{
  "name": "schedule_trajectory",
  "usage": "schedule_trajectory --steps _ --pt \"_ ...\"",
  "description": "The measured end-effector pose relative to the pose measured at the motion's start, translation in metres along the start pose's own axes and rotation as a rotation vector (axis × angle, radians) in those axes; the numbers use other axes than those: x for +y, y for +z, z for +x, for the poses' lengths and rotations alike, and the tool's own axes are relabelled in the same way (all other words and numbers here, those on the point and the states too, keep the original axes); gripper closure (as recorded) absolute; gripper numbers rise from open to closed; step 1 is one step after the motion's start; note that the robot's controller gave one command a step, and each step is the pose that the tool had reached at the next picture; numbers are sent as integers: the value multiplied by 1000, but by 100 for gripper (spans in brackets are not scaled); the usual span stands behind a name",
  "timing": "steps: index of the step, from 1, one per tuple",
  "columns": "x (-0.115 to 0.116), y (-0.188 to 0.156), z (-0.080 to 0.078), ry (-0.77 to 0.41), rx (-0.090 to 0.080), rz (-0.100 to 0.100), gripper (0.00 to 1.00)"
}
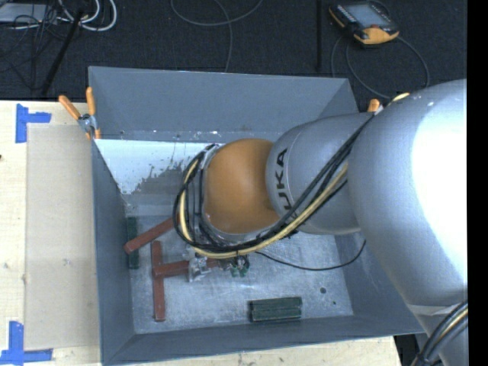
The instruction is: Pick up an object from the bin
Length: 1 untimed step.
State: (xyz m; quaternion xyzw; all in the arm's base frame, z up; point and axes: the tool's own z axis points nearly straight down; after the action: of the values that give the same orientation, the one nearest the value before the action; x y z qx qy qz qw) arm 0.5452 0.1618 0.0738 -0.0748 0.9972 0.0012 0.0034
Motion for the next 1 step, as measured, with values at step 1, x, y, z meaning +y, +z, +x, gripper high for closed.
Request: schedule_trajectory --steps 1 --pt "1 -200 -16 -61 9 2 100"
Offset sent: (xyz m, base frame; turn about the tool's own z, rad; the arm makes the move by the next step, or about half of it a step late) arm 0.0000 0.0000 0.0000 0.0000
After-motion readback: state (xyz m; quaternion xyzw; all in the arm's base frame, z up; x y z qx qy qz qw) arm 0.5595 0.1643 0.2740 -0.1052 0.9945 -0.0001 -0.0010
